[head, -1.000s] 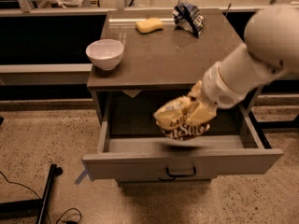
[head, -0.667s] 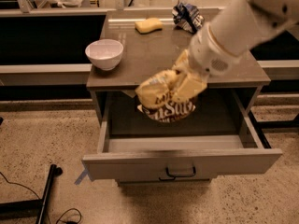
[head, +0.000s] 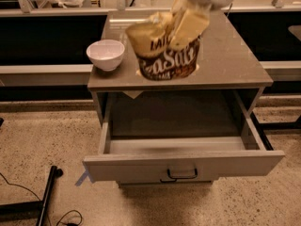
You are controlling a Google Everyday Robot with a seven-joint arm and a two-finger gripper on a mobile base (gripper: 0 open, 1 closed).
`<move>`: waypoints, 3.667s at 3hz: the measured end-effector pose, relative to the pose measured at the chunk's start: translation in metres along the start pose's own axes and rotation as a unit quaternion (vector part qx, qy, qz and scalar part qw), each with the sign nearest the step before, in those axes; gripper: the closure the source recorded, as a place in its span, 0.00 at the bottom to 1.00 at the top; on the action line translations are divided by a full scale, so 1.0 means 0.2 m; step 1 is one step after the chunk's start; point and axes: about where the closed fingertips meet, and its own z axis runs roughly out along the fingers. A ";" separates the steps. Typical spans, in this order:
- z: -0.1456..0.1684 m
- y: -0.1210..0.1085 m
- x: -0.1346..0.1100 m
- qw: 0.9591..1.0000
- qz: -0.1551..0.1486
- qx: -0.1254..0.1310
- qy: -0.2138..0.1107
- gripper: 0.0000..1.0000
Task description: Pick brown chip bag from top drawer and place on counter
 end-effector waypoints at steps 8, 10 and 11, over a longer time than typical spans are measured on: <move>-0.07 -0.86 0.81 0.948 -0.072 0.307 -0.041 0.81; -0.06 -0.86 0.80 0.949 -0.072 0.305 -0.043 0.35; -0.05 -0.86 0.79 0.949 -0.073 0.303 -0.044 0.11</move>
Offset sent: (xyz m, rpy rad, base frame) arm 0.0068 0.0023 0.0362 0.0054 -0.0740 -0.0060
